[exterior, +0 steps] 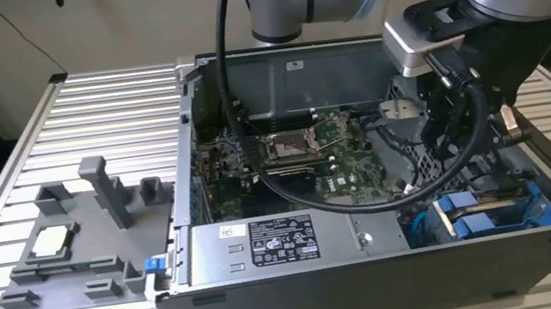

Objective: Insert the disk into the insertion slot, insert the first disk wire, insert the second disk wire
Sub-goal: 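Insert the first disk wire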

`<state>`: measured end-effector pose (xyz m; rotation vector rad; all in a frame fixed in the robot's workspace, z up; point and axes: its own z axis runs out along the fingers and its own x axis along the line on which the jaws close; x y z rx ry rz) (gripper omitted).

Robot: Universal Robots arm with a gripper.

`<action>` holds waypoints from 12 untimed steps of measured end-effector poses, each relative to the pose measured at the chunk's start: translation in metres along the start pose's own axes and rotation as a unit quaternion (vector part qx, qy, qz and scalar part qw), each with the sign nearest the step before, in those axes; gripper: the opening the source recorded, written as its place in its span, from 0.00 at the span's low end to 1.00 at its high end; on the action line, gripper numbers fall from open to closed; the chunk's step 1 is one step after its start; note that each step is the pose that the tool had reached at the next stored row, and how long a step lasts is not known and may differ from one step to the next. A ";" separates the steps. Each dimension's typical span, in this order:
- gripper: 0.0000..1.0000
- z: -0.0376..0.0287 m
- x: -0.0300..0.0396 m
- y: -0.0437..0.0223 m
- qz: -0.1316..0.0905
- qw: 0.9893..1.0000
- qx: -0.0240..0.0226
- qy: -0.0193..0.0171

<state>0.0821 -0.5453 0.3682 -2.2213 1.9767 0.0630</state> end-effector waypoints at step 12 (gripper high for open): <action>0.36 0.0042 -0.0033 0.0153 -0.007 0.999 0.042 0.005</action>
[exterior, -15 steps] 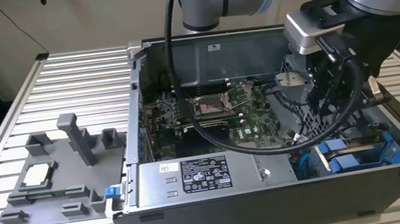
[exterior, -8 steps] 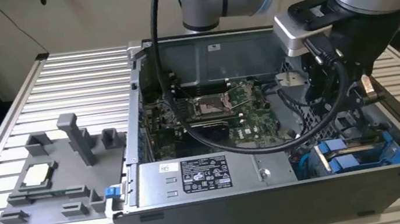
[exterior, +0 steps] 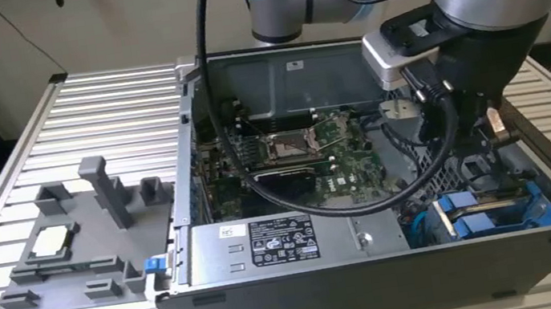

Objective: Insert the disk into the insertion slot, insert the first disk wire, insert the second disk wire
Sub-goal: 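Insert the first disk wire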

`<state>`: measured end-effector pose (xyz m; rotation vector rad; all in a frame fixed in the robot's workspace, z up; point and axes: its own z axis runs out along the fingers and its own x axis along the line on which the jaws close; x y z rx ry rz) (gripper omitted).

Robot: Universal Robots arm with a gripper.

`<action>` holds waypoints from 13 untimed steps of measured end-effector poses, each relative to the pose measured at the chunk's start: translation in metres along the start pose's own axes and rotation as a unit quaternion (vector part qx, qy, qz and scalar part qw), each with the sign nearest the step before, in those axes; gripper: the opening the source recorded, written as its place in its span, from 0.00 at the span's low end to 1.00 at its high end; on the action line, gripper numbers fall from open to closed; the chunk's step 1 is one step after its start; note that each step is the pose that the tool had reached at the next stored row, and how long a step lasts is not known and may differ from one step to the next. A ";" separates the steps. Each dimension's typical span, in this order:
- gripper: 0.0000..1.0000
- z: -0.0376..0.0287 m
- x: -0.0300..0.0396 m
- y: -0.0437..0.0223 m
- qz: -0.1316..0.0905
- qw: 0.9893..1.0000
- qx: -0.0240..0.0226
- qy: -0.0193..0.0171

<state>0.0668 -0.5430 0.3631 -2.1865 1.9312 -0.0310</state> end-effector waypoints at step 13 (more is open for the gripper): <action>0.20 0.0039 0.0000 0.0034 0.000 1.000 0.015 -0.010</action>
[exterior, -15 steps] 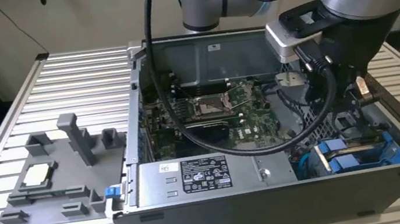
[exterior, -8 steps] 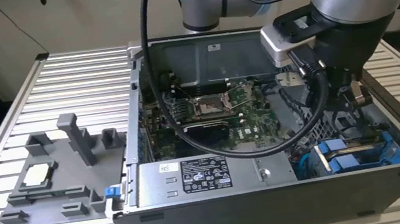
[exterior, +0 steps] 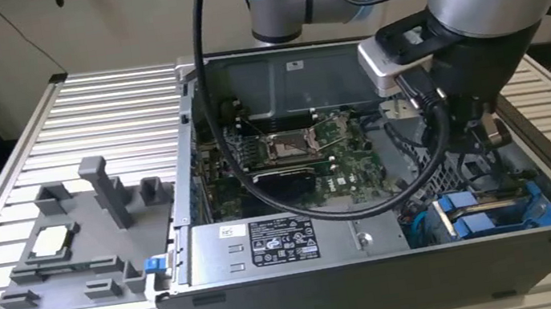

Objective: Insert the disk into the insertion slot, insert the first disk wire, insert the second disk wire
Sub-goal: 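Insert the first disk wire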

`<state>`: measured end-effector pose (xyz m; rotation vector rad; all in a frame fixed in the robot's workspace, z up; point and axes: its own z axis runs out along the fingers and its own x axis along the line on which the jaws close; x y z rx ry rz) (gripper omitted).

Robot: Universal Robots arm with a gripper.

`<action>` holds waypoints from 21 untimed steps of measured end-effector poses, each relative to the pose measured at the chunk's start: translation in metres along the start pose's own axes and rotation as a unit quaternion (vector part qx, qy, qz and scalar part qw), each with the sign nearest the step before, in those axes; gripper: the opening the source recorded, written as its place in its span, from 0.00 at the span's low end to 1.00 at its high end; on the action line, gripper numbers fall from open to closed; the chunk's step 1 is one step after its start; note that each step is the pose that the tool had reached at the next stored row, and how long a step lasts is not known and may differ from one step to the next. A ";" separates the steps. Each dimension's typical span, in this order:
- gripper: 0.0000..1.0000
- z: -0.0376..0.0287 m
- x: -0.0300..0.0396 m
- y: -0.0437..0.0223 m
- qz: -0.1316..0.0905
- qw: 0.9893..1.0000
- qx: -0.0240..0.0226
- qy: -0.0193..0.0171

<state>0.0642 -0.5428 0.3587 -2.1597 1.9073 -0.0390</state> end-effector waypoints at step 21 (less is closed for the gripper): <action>0.31 0.0037 0.0010 0.0009 -0.001 1.000 0.007 -0.001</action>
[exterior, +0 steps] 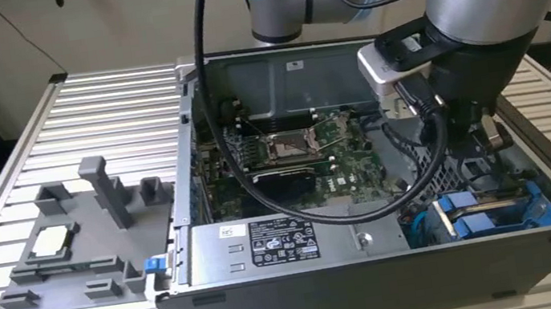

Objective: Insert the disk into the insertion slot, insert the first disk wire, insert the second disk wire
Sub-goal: 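Insert the first disk wire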

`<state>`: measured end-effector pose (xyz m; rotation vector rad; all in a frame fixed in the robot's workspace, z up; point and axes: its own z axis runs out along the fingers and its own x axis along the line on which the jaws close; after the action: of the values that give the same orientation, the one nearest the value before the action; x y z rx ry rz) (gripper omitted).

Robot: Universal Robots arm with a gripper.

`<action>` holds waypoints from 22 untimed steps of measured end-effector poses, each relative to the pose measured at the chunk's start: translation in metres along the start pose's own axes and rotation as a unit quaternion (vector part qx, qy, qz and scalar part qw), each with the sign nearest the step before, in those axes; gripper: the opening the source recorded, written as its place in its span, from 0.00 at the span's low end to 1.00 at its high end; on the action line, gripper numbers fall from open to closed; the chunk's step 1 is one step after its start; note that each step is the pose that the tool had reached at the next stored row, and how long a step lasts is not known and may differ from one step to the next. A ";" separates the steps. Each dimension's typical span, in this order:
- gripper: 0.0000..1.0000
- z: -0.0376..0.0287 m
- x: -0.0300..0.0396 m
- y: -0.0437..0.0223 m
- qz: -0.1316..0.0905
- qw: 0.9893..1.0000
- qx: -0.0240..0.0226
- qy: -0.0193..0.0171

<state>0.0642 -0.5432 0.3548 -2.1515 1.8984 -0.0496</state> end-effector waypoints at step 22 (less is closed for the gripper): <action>0.25 -0.0037 -0.0108 -0.0023 -0.005 1.000 -0.003 0.024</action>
<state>0.0642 -0.5331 0.3605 -2.1832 1.9164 -0.0994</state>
